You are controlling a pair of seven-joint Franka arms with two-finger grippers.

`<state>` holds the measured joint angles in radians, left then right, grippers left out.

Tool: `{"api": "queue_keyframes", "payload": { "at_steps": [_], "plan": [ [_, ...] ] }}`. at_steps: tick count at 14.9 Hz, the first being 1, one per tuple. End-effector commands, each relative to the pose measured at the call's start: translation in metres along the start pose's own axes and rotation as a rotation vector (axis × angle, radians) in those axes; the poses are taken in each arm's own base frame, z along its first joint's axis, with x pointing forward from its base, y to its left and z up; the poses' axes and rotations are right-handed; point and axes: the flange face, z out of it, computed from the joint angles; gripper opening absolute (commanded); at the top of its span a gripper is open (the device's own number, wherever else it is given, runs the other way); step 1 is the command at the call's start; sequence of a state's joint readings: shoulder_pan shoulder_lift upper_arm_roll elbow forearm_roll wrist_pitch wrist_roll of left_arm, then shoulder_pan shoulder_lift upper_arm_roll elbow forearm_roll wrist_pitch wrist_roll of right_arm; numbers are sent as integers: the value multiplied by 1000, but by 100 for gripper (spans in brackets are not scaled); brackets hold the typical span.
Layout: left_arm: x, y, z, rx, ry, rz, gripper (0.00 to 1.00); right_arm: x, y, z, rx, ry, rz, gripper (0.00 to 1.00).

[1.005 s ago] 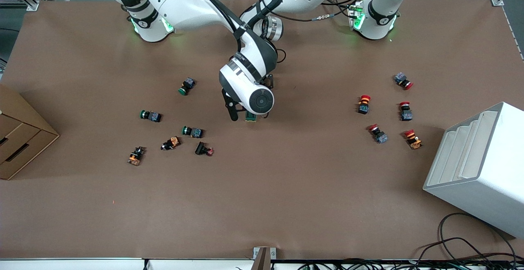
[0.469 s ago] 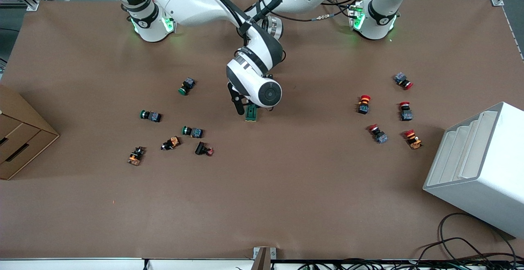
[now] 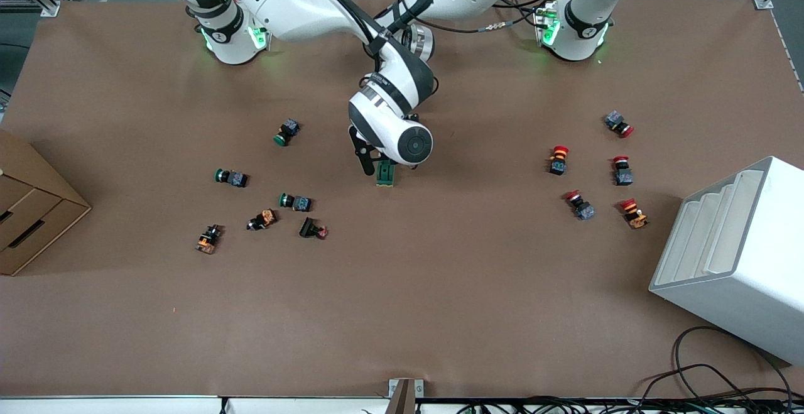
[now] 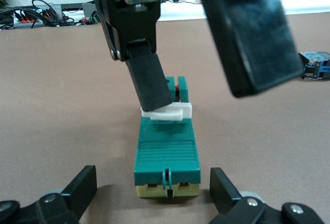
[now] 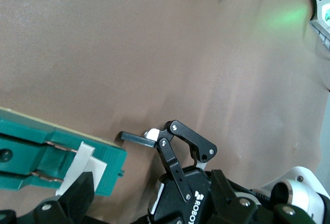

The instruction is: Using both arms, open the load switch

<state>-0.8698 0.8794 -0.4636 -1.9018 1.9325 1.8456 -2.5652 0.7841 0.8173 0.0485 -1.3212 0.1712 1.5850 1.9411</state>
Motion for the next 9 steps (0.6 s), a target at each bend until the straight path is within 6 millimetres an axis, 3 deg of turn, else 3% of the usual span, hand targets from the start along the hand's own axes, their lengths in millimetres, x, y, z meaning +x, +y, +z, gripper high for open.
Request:
{"api": "queue_keyframes", "payload": {
  "at_steps": [1,5,9],
  "plan": [
    [-6,7,1,-7,5,-10,99,3,2,6,-7,26,7,100],
    [0,10,1,-9,10,-21,99,3,2,5,-5,30,7,100],
    [9,16,2,-6,15,-36,99,18,0,-22,52,43,-2,100]
  ]
}}
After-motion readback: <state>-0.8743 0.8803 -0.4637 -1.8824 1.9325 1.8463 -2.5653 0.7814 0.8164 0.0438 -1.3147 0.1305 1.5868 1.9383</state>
